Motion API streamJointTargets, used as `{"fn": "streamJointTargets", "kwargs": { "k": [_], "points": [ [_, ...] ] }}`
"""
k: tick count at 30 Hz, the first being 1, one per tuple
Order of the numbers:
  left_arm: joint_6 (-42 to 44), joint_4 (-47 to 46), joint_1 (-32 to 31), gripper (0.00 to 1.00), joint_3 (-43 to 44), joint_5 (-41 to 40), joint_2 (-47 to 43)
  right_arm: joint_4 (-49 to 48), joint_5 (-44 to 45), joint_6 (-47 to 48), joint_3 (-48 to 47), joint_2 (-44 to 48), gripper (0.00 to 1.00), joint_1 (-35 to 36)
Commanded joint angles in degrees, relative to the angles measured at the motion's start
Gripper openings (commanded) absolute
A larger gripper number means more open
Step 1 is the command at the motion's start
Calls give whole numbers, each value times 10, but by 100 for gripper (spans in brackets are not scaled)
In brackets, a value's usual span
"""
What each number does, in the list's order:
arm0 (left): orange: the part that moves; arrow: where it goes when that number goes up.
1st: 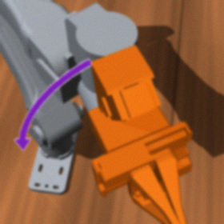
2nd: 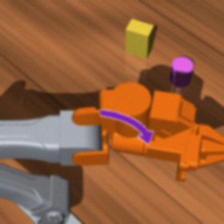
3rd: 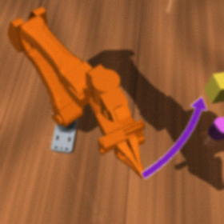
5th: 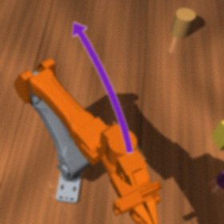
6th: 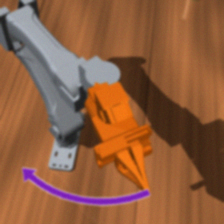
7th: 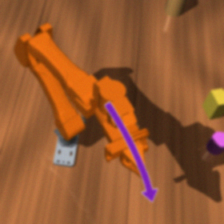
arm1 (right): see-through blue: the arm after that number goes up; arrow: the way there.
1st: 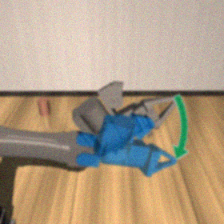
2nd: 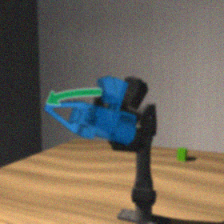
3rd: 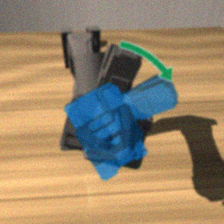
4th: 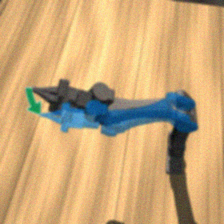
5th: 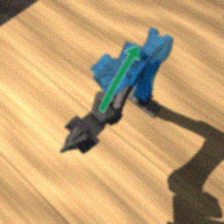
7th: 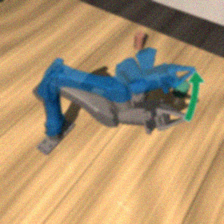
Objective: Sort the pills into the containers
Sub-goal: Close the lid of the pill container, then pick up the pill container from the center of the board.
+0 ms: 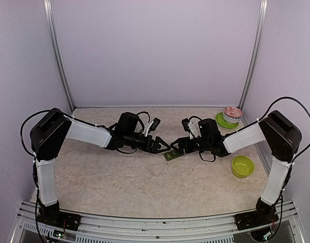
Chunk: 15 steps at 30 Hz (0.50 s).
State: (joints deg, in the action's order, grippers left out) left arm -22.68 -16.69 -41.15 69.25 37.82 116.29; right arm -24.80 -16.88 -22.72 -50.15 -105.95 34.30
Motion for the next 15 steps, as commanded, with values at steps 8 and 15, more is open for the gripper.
{"fn": "streamJointTargets", "kwargs": {
  "k": [8, 15],
  "points": [
    [203, 89, -8, 99, 22, -66, -15, 65, -7, 2, -10, 17, 80, -6],
    [311, 129, -37, 99, 51, -185, 6, 99, 10, 0, 13, 60, 83, -17]
  ]
}}
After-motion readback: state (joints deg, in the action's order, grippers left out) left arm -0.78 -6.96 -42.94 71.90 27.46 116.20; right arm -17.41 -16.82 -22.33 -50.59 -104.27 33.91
